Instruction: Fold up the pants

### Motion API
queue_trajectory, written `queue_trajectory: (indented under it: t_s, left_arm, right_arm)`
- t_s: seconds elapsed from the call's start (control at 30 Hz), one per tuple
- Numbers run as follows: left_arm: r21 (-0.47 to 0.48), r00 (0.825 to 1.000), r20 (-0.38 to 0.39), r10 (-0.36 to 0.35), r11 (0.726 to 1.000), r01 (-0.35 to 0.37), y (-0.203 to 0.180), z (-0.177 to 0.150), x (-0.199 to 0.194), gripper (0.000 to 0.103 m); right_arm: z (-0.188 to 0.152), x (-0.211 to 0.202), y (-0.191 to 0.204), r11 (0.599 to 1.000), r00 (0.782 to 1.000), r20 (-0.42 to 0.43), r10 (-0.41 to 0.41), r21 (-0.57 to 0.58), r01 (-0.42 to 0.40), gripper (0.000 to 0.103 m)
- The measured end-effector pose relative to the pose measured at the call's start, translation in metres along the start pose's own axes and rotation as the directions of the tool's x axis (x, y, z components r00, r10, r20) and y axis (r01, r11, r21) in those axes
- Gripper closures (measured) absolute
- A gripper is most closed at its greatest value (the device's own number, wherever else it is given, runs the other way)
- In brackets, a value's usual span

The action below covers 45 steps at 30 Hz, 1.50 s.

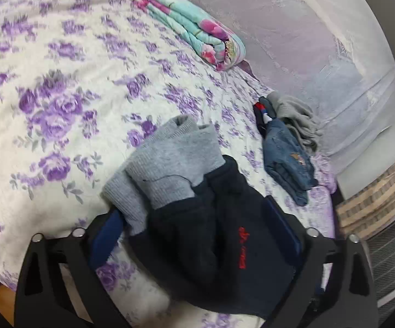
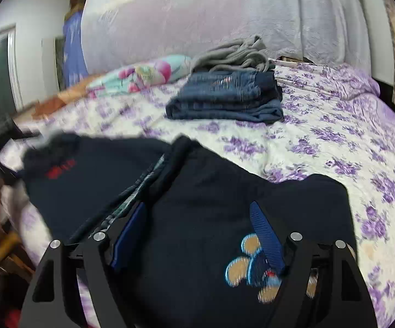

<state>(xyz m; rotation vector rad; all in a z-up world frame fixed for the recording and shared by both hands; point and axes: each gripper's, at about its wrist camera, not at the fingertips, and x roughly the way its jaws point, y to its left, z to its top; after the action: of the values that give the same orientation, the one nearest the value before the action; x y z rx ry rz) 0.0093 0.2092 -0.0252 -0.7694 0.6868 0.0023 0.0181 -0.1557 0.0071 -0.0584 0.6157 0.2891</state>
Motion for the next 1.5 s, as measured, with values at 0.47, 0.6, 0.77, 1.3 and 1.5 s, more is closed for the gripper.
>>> queue_trajectory:
  t_s: [0.47, 0.6, 0.77, 1.3, 1.5]
  left_arm:
    - [0.15, 0.999, 0.05, 0.013, 0.988, -0.021, -0.025, -0.003, -0.021, 0.079]
    - [0.309, 0.992, 0.129, -0.005, 0.95, -0.035, -0.079, -0.014, -0.038, 0.079]
    - [0.506, 0.983, 0.161, -0.085, 0.862, -0.009, -0.159, -0.038, -0.053, 0.08]
    - [0.911, 0.983, -0.182, -0.021, 0.373, 0.177, -0.308, -0.26, 0.047, 0.073]
    - [0.886, 0.958, -0.2, -0.204, 0.379, 0.266, -0.292, -0.241, -0.007, 0.005]
  right_arm:
    - [0.003, -0.018, -0.01, 0.999, 0.998, 0.036, -0.048, -0.017, 0.048, 0.004]
    - [-0.014, 0.01, -0.007, 0.986, 0.993, -0.058, -0.104, -0.135, 0.095, 0.003]
    - [-0.004, -0.031, -0.035, 0.996, 0.995, 0.073, -0.063, -0.062, 0.067, 0.004]
    - [-0.051, -0.126, -0.21, 0.832, 0.97, 0.194, -0.145, 0.554, 0.014, 0.004]
    - [-0.05, -0.137, -0.196, 0.859, 0.963, 0.216, -0.158, 0.512, 0.026, 0.004]
